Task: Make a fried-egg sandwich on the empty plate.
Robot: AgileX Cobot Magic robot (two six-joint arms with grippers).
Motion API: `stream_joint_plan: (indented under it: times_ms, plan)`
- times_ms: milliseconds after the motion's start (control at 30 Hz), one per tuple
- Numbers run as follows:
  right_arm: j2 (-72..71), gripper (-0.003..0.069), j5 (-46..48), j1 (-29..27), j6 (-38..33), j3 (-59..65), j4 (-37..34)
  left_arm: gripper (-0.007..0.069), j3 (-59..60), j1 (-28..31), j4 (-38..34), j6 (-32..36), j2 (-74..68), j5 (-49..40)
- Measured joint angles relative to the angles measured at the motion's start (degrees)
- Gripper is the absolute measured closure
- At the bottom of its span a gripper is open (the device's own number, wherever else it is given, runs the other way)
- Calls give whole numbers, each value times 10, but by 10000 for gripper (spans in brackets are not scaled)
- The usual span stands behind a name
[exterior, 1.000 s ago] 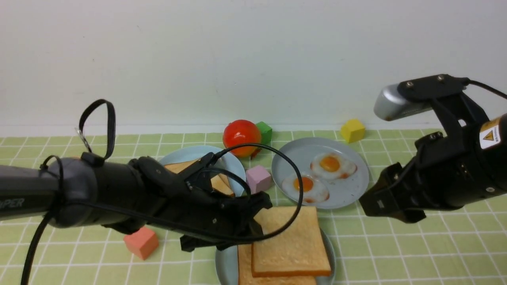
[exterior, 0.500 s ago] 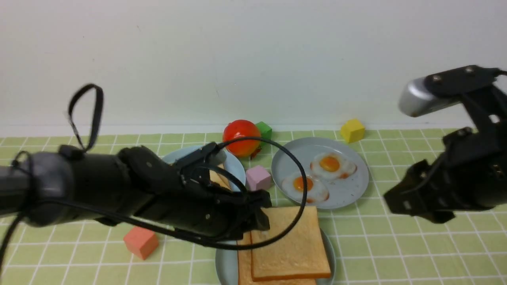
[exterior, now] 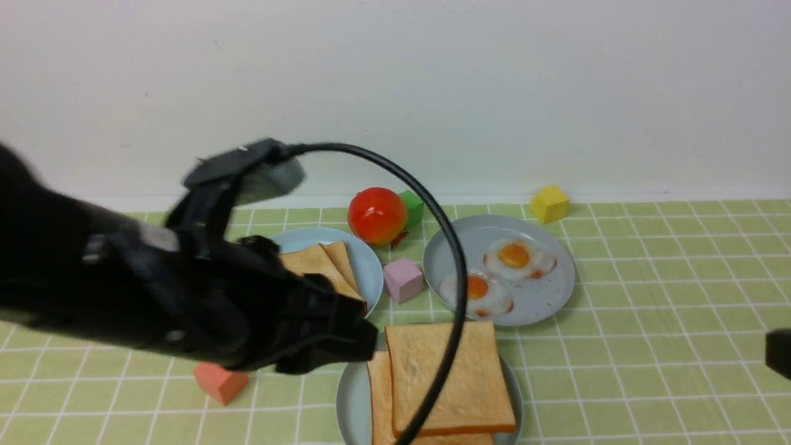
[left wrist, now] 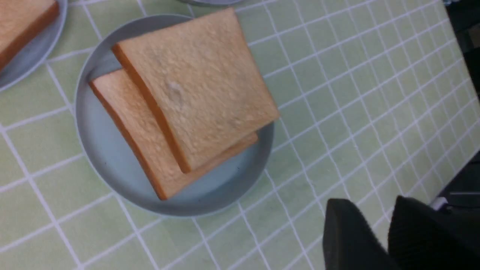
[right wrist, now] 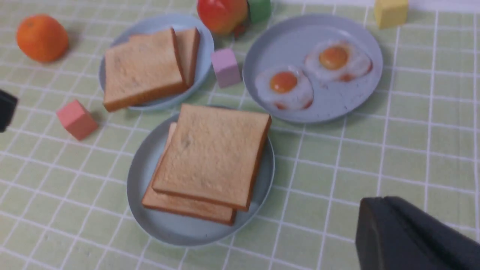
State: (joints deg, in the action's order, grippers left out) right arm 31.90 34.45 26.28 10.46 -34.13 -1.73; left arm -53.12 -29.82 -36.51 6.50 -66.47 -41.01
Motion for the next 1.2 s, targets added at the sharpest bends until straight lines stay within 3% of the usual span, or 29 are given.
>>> stream_joint_plan:
  times_ms: [33,133,267,400,567,700,967,1100,1200]
  plan:
    - [-52,670,-51,0,1,53,0,552,4,0,22,-34,45,-27]
    - [-120,670,-124,0,1,124,1,638,37,0,46,-106,126,-60]
    - [-184,670,-196,0,1,197,1,638,123,0,60,-161,252,-78]
    - [-207,669,-226,0,1,231,2,638,180,0,63,-169,351,-72]
    - [-210,665,-232,0,1,266,2,638,227,0,111,-100,461,5]
    - [-210,662,-233,0,1,286,2,638,231,0,133,-65,482,16]
    - [-210,656,-226,0,1,296,2,638,238,0,145,-57,485,27]
    - [-210,656,-226,0,1,296,2,638,274,18,241,-68,532,87]
    - [-210,655,-226,0,1,296,2,638,323,64,327,-150,592,118]
